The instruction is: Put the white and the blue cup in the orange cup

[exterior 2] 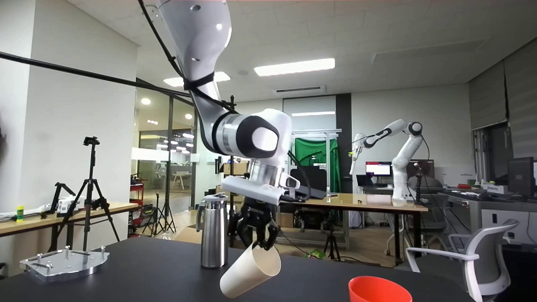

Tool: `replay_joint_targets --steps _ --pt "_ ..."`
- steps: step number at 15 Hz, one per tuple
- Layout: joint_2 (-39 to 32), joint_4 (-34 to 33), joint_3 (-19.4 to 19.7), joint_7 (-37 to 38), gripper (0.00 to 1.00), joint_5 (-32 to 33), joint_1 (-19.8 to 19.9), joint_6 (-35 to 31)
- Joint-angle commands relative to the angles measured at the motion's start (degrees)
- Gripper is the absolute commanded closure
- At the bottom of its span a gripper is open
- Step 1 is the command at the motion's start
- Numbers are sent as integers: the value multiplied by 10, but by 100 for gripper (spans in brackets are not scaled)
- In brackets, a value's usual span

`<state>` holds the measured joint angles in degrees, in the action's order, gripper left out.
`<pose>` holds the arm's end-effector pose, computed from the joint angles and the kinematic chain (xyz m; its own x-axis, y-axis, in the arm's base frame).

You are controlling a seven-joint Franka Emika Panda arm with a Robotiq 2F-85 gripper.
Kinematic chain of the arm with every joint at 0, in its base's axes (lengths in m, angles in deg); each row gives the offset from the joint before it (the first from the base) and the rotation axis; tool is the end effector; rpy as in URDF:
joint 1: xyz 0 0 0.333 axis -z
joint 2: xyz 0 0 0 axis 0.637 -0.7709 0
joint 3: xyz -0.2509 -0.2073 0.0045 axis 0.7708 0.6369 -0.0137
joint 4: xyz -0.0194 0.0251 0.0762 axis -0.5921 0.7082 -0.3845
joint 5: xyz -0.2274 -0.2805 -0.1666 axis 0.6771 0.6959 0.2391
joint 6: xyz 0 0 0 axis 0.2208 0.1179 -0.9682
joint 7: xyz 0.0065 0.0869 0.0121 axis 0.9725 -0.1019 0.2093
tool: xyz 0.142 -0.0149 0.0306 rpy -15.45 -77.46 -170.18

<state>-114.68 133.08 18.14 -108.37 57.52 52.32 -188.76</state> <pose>0.5887 -0.0776 0.1814 0.9974 0.0703 -0.0166 0.0657 -0.9783 -0.1966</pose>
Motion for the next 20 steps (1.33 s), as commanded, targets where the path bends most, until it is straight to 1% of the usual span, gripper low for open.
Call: replay_joint_targets --steps 1,4,6,9,13,15,16,18,20 --pt "69 56 33 46 100 110 -62 20" --pt "89 90 50 86 100 225 -109 9" --pt "92 112 63 121 100 312 -136 -11" --pt "86 144 96 190 100 459 -169 -79" --pt "78 168 224 309 100 655 -271 -174" --pt "75 171 266 382 100 753 -301 -199" --pt "72 171 280 423 100 802 -313 -206" --pt "70 173 294 497 100 886 -323 -207" --pt "74 174 298 544 100 933 -327 -198"
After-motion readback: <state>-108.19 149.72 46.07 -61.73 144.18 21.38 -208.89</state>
